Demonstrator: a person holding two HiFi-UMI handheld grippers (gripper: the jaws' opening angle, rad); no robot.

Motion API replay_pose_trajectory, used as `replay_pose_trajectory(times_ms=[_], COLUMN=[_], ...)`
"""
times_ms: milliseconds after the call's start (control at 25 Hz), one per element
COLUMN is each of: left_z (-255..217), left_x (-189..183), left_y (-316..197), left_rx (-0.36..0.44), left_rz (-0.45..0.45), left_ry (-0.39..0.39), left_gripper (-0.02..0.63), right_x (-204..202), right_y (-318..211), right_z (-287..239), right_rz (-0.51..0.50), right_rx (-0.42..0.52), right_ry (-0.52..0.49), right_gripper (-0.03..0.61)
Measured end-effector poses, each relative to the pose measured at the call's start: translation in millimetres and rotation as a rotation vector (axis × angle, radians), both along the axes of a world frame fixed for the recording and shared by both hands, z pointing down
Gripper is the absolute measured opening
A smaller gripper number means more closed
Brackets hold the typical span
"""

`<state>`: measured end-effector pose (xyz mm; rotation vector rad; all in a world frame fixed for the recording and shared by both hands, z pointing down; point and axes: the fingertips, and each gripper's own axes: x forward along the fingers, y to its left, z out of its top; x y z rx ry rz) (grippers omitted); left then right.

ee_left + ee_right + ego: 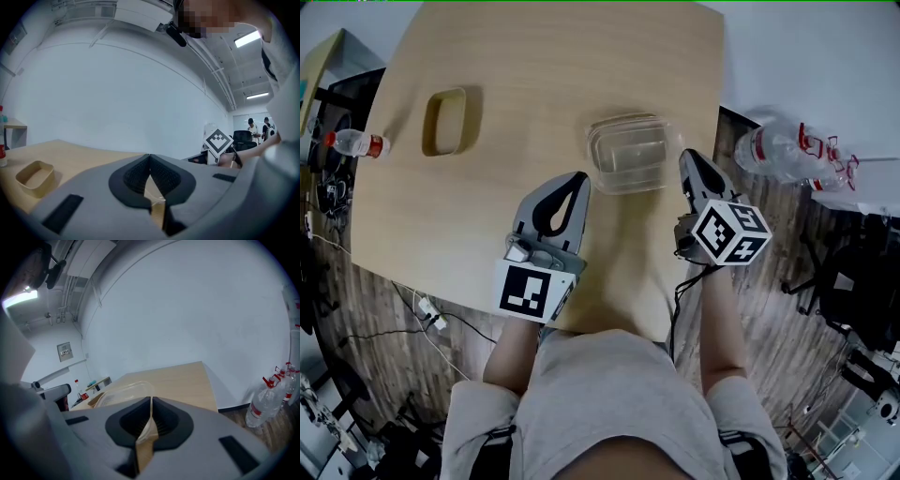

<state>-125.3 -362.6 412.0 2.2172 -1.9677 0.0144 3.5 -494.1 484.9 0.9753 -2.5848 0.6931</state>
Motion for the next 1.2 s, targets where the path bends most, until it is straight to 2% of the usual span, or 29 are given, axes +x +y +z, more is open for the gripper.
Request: replay_pose_trajectory(times_ms=[1200], left_z=[-86], left_x=[116], left_y=[92], left_rx=[0.152], left_rz=[-0.043], left_ry=[-0.106], left_gripper=[0.015], right_x=[138], right_y=[112], right_z=[-139], right_rz=[0.021], right_rx=[0.273], right_ry=[-0.155], right_gripper=[0.021])
